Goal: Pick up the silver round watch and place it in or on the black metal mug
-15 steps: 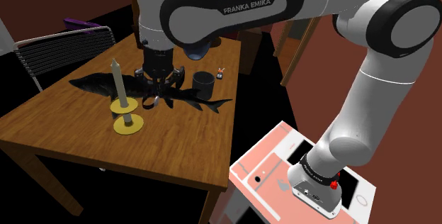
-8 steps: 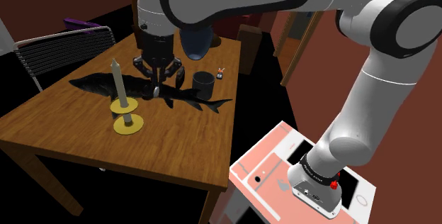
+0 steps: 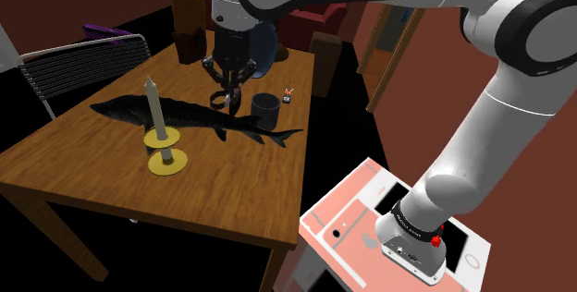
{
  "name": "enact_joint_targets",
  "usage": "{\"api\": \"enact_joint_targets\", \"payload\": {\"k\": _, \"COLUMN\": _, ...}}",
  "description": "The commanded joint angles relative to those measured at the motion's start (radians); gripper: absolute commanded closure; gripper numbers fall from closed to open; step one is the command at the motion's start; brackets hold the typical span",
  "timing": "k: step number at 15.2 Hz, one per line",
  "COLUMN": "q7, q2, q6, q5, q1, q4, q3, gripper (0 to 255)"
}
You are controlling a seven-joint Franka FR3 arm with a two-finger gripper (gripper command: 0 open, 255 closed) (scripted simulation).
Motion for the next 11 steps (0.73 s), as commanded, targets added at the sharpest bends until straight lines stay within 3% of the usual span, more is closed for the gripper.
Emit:
{"api": "enact_joint_targets", "payload": {"k": 1, "q7": -0.059, "q2": -0.032, "q6": 0.008, "q5": 0.022, "q1": -0.033, "q4": -0.035, "q3": -0.021, "gripper": 255}}
{"api": "enact_joint_targets", "payload": {"k": 11, "q7": -0.312, "q2": -0.088, "q6": -0.007, "q5": 0.063, "q1": -0.161, "q4": -0.074, "q3": -0.136, "gripper": 255}}
